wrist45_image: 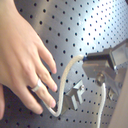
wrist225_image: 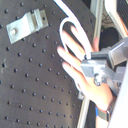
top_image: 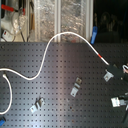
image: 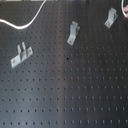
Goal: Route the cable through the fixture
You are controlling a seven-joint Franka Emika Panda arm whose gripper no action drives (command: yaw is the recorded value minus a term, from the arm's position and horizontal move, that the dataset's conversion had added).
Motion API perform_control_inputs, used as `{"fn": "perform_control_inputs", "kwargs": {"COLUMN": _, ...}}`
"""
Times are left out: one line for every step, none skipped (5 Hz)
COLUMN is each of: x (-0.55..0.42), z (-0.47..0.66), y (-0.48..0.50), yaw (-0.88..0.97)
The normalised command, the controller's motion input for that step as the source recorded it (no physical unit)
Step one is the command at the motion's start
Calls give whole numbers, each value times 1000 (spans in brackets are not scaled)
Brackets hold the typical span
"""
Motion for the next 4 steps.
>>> {"fn": "perform_control_inputs", "kwargs": {"x": 6, "z": 0, "y": 13, "yaw": 0}}
{"fn": "perform_control_inputs", "kwargs": {"x": 112, "z": 10, "y": 371, "yaw": 154}}
{"fn": "perform_control_inputs", "kwargs": {"x": 30, "z": 30, "y": 408, "yaw": 171}}
{"fn": "perform_control_inputs", "kwargs": {"x": -7, "z": 25, "y": 425, "yaw": 211}}
